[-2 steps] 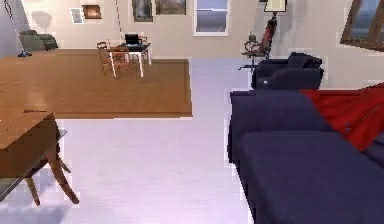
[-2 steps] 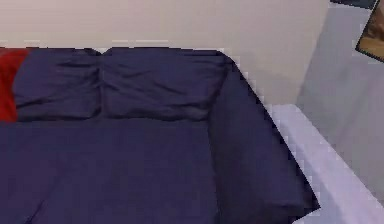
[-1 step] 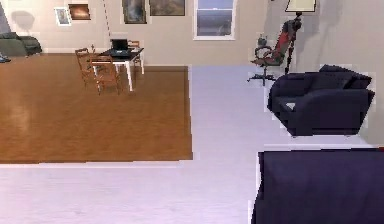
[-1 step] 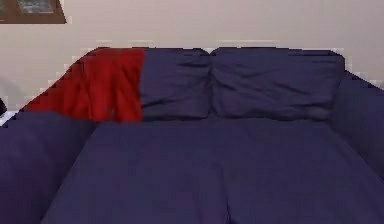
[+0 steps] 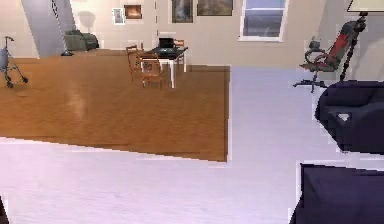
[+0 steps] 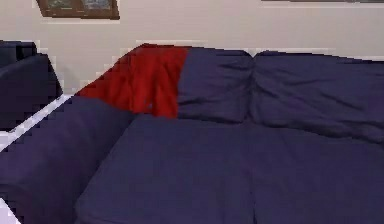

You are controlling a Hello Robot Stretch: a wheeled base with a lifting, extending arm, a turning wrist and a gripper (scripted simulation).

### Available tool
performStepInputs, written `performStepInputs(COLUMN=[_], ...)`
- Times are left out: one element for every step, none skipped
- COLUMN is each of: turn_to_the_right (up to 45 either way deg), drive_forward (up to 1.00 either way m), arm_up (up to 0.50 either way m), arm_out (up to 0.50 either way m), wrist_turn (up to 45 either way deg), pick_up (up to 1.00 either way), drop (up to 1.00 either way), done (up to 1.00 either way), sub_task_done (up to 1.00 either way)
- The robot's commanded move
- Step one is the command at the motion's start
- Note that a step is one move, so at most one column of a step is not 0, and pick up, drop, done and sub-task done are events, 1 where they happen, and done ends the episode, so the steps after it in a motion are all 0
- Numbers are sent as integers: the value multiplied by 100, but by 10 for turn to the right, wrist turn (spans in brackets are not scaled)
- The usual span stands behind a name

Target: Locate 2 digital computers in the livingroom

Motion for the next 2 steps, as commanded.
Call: performStepInputs(turn_to_the_right=[0, 0], drive_forward=[5, 100], arm_up=[0, 0], arm_out=[0, 0], wrist_turn=[0, 0], pick_up=[0, 0], drop=[0, 0], done=[0, 0], sub_task_done=[0, 0])
